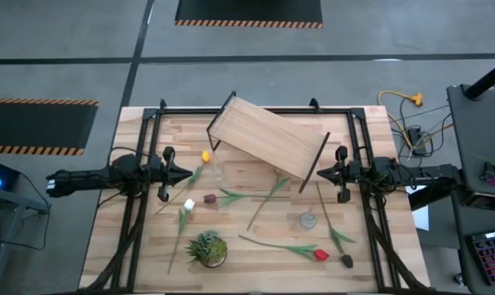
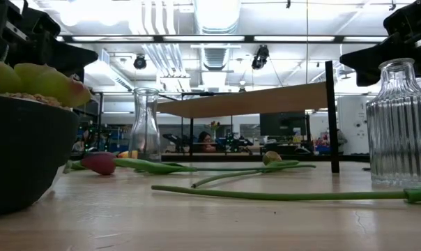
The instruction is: Pick and place flowers into a vace then onto a shelf
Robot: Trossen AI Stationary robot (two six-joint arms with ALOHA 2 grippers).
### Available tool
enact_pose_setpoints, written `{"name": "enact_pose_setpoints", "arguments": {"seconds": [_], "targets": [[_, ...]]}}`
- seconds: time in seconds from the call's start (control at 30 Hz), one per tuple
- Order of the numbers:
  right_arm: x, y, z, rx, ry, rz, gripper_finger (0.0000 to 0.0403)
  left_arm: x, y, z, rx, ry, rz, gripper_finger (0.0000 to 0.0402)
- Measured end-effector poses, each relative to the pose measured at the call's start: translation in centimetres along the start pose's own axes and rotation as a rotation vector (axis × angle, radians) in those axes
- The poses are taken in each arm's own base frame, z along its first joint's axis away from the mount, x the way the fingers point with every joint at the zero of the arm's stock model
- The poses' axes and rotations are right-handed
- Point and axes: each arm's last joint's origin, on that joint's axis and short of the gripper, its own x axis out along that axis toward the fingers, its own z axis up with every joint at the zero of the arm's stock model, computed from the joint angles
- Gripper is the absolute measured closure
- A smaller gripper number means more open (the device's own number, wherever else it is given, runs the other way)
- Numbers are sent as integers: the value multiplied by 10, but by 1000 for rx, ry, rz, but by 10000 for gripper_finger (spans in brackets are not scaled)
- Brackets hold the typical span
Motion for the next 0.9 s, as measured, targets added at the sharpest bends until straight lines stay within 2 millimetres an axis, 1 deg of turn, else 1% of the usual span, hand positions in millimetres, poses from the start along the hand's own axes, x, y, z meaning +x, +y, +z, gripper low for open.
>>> {"name": "enact_pose_setpoints", "arguments": {"seconds": [0.6,0.7,0.77,0.9], "targets": [[0,0,2,2,-19,0,394,0,0,0,0,0,0,402],[0,0,2,27,-23,0,394,0,0,0,0,0,1,402],[0,0,5,46,-57,0,394,0,0,0,0,0,1,402],[-2,-1,20,72,-208,0,394,0,0,0,0,0,2,402]]}}
